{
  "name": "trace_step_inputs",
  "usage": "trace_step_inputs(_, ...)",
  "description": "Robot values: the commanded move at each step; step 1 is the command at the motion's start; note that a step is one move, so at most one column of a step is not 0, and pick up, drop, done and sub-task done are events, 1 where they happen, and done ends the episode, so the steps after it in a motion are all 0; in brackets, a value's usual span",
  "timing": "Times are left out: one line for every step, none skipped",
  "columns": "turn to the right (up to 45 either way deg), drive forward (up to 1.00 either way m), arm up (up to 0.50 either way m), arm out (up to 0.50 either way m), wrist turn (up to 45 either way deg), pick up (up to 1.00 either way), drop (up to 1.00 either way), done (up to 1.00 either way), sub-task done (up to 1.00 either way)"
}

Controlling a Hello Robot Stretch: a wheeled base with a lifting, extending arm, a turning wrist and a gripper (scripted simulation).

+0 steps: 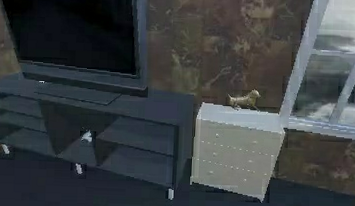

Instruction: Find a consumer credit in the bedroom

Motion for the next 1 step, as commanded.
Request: trace_step_inputs(-42.0,0.00,0.00,0.00,0.0,0.00,0.00,0.00,0.00)
